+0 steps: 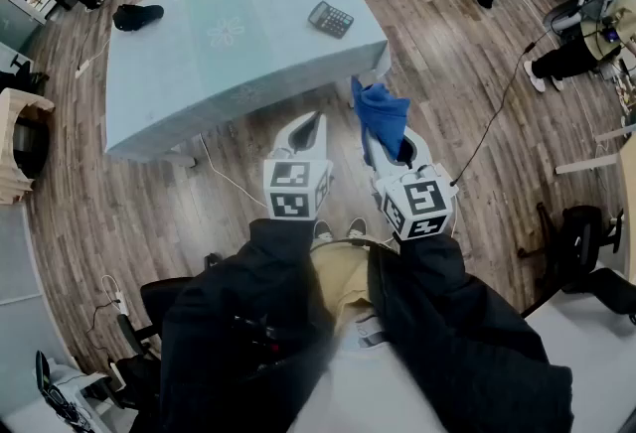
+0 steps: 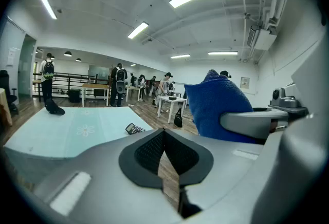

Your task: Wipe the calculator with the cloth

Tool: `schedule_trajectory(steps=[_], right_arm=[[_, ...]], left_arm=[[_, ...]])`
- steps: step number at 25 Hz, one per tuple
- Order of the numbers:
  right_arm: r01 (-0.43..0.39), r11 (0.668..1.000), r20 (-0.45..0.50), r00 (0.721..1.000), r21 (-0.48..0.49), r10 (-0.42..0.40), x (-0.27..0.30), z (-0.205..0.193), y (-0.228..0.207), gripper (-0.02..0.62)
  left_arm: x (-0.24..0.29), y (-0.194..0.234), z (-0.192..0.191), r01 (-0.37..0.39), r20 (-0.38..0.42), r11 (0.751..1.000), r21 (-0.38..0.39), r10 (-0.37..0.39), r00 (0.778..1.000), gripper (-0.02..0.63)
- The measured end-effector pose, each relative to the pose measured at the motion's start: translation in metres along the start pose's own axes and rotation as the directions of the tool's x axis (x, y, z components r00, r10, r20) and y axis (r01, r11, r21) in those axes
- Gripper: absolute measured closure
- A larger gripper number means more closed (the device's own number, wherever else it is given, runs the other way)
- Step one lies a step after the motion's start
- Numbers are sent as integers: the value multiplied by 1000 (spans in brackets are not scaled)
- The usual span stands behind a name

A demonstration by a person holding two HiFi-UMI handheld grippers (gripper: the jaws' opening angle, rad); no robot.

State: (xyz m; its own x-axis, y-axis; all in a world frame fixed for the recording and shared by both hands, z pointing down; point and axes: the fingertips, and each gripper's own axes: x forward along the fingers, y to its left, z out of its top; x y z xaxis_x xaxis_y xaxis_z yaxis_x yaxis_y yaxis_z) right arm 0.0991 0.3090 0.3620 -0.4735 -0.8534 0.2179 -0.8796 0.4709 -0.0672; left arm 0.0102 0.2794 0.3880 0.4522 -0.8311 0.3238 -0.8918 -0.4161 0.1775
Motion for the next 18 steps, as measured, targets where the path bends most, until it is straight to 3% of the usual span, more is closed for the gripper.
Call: schedule_trajectory(steps=[18], right_arm=[[14,1000,5,1000,-1,-14,6,-3,18,509]], left_arm=[[-16,17,-7,-1,-1,1000,-4,1,1000,607]])
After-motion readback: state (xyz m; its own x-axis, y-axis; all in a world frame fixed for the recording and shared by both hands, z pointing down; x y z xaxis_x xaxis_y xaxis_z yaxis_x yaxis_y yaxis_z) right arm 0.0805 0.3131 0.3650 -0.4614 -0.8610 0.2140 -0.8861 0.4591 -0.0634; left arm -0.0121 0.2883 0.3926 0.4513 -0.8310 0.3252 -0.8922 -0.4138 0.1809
